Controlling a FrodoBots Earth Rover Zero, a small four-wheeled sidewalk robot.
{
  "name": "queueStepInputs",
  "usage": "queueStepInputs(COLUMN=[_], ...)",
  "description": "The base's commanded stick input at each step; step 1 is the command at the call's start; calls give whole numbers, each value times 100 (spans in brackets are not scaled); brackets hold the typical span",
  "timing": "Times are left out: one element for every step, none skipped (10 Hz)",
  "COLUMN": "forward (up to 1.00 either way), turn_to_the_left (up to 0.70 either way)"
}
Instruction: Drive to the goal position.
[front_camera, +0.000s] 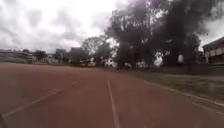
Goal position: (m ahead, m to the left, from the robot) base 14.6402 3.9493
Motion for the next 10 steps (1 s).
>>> queueStepInputs(forward=[70, 70, 70, 70, 70, 70, 70, 70, 70, 70], turn_to_the_left=[0, 0, 0, 0, 0, 0, 0, 0, 0, 0])
